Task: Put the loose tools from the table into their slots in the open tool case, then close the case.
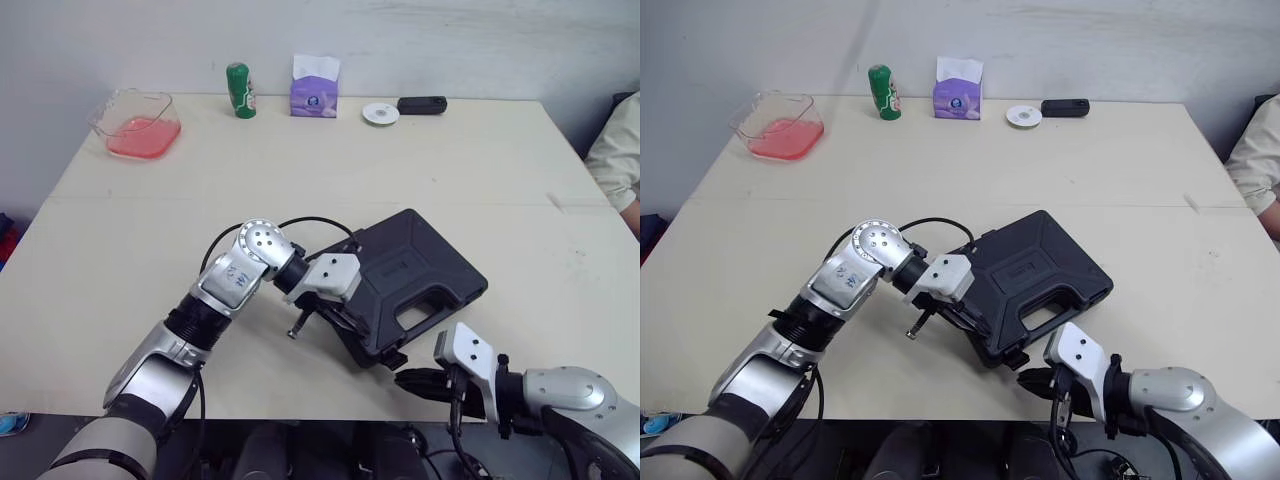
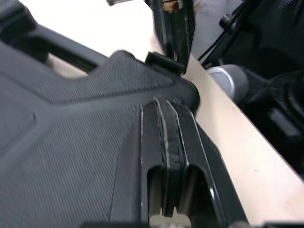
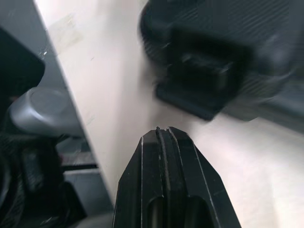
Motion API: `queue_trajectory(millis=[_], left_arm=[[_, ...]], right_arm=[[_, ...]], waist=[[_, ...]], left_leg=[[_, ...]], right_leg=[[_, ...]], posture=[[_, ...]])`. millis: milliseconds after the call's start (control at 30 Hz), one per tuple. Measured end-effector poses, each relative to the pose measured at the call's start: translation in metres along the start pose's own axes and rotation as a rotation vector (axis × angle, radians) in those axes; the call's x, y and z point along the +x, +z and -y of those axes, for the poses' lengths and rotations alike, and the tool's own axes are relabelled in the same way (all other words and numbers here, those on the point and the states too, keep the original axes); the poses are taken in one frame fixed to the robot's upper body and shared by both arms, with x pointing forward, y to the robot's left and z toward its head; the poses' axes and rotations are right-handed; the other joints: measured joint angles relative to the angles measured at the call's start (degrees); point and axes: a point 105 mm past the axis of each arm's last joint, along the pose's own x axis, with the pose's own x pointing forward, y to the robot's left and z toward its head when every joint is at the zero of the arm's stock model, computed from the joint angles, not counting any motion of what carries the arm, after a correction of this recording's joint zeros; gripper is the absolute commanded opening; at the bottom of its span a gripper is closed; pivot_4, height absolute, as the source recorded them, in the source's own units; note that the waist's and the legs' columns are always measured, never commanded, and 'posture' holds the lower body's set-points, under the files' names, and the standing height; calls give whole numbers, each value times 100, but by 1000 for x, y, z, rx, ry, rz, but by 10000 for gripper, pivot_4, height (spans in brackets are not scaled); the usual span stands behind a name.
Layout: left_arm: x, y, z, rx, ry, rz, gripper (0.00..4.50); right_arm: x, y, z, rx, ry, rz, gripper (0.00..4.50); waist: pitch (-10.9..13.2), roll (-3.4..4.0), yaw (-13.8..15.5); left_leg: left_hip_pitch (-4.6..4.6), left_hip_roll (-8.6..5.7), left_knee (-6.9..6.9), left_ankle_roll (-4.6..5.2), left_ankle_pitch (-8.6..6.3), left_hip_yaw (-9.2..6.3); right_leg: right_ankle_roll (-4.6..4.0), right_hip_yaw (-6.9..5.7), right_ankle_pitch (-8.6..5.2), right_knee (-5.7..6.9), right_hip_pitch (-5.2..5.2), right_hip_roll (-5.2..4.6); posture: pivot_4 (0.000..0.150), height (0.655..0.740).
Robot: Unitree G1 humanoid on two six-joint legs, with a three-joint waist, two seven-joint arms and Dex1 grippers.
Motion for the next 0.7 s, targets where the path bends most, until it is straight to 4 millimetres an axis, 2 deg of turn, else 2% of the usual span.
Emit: queue_trajectory(millis=[233, 367, 633, 667, 700], left_arm=[[5, 2, -2, 140, -9, -71, 583], [6, 1, -6, 140, 4, -75, 583], [4, 0, -12, 119, 17, -59, 583], [2, -1, -12, 103, 27, -43, 3376], [-4, -3, -10, 2, 58, 22, 6593]], right_arm=[[2, 16, 5, -33, -5, 55, 0], [6, 22, 10, 25, -1, 84, 0], [4, 25, 14, 7, -28, 85, 0], [0, 27, 15, -2, -43, 88, 3162], [-14, 33, 19, -19, -72, 102, 6541]], waist=[[-18, -7, 5], [-20, -10, -7], [-27, -4, -12], [-26, -4, -12], [-21, 6, -22]], left_leg=[[26, 4, -1, 9, -9, -3], [28, 8, -2, 7, -8, -3], [28, 11, -8, 6, -7, 2], [26, 10, -8, 6, -8, 3], [21, 10, -8, 6, -8, 5]], right_leg=[[-1, 16, -1, -9, 28, -10], [-8, 28, 3, -5, 25, -11], [-14, 26, 4, -5, 21, -5], [-13, 27, 4, -4, 18, -5], [-12, 29, 4, -1, 11, -5]], posture=[[1500, 7244], [1500, 7244], [1500, 7244], [1500, 7244], [1500, 7244]])
